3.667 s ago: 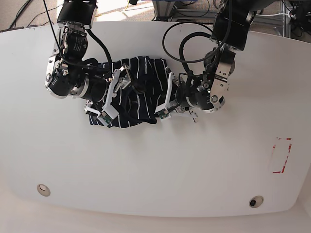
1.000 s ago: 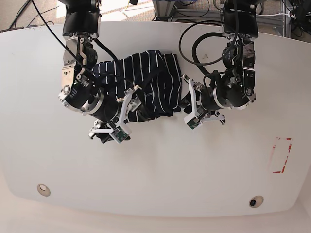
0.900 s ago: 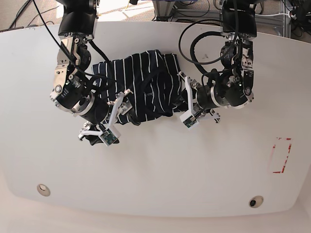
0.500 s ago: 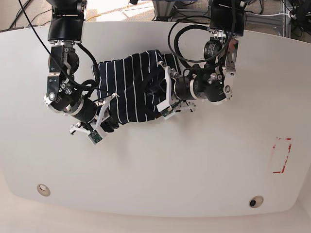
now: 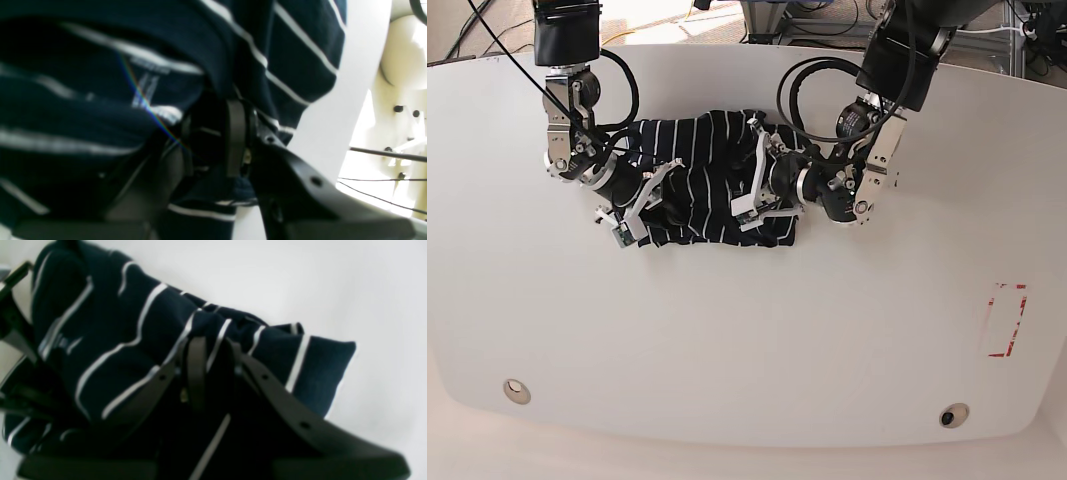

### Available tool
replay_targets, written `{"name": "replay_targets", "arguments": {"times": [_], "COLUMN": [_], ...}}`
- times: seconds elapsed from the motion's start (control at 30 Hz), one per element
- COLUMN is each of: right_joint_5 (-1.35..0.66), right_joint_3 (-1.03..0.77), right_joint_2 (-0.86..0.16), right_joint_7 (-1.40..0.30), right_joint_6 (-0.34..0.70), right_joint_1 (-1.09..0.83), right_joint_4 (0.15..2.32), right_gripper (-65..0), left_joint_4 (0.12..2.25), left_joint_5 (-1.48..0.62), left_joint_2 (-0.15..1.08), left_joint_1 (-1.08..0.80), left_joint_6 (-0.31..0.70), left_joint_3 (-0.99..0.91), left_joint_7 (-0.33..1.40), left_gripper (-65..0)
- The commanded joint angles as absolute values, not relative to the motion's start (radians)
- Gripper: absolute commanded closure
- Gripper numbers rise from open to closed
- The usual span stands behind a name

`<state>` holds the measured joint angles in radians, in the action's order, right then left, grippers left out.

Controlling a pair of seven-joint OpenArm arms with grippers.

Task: Layout the t-shirt on the table in an organized manner, then fold the t-shirt properly
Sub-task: 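Release and regrasp the folded bundle edges with both grippers, then straighten and square the folded bundle with both grippers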

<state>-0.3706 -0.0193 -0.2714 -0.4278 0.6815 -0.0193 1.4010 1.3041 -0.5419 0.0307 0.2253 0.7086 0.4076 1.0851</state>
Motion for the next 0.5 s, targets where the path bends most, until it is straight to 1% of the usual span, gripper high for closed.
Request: {"name": "replay_targets", "arguments": {"times": [0.0,0.23,0.37,0.47], "right_joint_5": [-0.372,-0.372,-0.374,-0.378], "right_joint_3": [-0.022,-0.025,-0.024,-0.021], "right_joint_2": [-0.298,-0.302,-0.294,-0.262], "right_joint_7": [-0.444,-0.447,-0.472,-0.516], "right_joint_6": [0.698,0.698,0.698,0.698], "right_joint_1": [-0.053,-0.203,-0.275,-0.312], "right_joint_4": [1.454,1.624,1.715,1.787], "right_gripper": [-9.5,-9.5,-9.5,-9.5], "left_joint_4": [1.274,1.181,1.138,1.116], "left_joint_5": [-0.513,-0.513,-0.513,-0.518], "left_joint_2": [0.070,0.136,0.147,0.159], "left_joint_1": [0.289,0.390,0.435,0.460], "left_joint_6": [0.698,0.698,0.698,0.698], "left_joint_3": [0.410,0.415,0.417,0.417], "left_joint_7": [1.076,1.018,0.980,0.972], "left_gripper": [-11.4,-11.4,-11.4,-11.4]}}
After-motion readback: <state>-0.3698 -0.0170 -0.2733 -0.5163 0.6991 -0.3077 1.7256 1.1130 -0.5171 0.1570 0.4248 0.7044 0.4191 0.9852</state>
